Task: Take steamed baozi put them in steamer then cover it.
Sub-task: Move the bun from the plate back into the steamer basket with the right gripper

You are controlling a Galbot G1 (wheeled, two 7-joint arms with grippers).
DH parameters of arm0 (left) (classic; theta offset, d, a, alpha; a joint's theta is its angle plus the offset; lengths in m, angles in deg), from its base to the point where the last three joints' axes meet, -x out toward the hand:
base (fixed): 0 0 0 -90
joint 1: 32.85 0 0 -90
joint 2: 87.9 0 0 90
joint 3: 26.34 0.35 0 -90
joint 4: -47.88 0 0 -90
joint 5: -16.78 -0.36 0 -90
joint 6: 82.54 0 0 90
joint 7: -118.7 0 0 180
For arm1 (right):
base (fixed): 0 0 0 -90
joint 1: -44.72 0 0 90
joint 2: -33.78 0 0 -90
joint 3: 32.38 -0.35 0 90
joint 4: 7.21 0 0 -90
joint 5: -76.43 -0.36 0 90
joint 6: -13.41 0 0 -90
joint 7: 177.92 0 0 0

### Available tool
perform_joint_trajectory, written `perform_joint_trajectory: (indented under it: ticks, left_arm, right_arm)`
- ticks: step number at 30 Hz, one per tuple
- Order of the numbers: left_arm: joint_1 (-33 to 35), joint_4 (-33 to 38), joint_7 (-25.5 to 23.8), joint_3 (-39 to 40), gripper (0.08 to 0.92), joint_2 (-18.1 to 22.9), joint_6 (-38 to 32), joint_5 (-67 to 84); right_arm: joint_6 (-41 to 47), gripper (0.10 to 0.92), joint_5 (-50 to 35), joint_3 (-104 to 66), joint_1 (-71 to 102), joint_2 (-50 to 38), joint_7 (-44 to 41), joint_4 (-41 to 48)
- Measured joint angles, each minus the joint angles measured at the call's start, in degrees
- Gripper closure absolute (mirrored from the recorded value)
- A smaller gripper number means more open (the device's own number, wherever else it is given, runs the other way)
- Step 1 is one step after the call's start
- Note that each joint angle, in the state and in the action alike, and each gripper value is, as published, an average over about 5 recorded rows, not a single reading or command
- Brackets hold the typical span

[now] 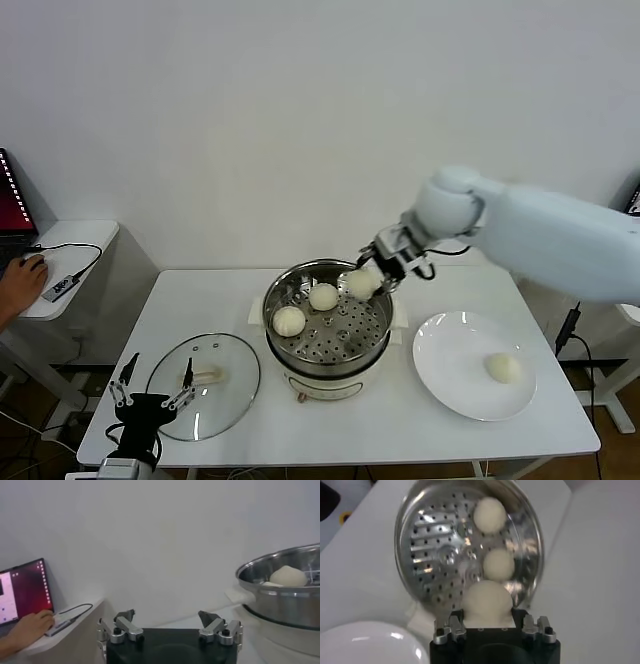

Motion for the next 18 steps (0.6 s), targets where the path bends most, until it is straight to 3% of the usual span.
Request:
perform_joint_trajectory:
  ticks: [18]
  left_arm:
    - [-0.24, -0.78, 0.15, -0.21, 0.177, 1.14, -0.79, -0.05]
  right_arm:
    - [-13.96, 0.398, 13.04, 4.81, 3.1, 6.82, 1.37, -0.97]
